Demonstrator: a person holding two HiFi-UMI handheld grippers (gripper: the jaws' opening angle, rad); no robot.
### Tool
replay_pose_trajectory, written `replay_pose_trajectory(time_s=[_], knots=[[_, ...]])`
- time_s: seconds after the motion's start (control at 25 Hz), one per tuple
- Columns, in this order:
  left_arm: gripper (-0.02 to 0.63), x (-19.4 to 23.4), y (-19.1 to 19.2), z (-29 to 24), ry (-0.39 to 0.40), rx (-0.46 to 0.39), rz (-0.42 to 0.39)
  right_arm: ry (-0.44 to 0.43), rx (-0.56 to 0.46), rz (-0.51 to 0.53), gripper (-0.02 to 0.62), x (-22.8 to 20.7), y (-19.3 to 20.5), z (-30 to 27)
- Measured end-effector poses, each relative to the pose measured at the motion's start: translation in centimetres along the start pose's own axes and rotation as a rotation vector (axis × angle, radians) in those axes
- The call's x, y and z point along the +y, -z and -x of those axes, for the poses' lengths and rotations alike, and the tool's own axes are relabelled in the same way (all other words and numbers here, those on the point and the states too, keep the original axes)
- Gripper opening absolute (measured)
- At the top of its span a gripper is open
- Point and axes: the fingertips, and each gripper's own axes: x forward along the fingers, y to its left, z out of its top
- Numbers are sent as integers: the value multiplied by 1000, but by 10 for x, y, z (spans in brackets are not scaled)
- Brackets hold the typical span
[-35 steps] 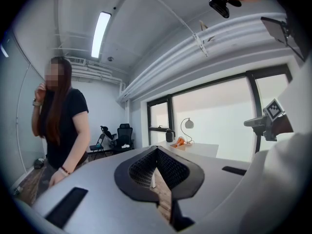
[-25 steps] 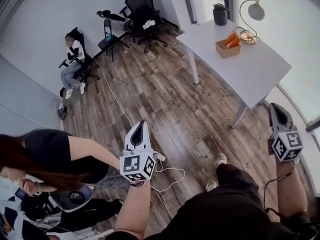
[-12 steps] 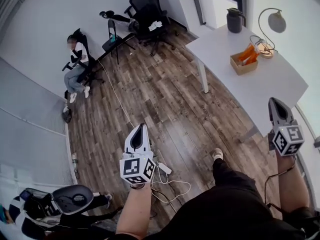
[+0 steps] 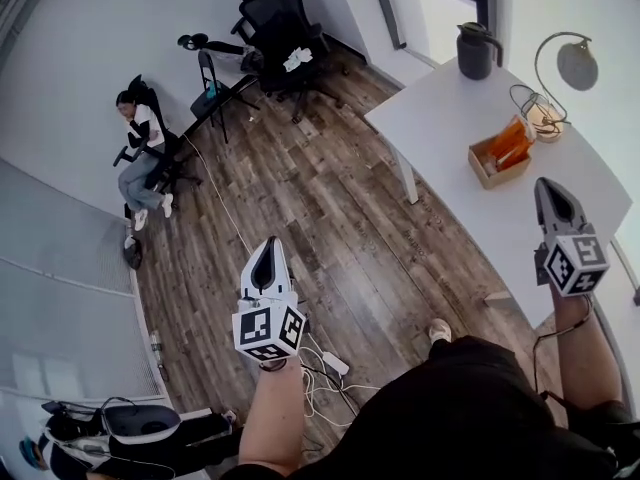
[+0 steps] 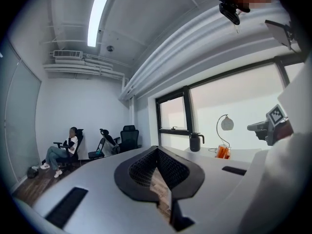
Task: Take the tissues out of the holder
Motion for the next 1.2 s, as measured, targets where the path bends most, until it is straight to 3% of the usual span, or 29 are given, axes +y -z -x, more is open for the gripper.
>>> replay_pose_trajectory(time_s=[0.2,0.44,0.88,1.2], knots=[[5,-16,-8,-66,41,-13,6,22,-26,20,6,-30,-5,-47],[5,-53,-1,-136,152,-11,-49,60,5,9,6,-53,4,-76],[5,-112,-8,-317,440,-24,-56,319,23,-47,6,-118,11,-107],[5,-178,-23,-454,728,-11,-83,561,39,-102,6,-151,4,-136]])
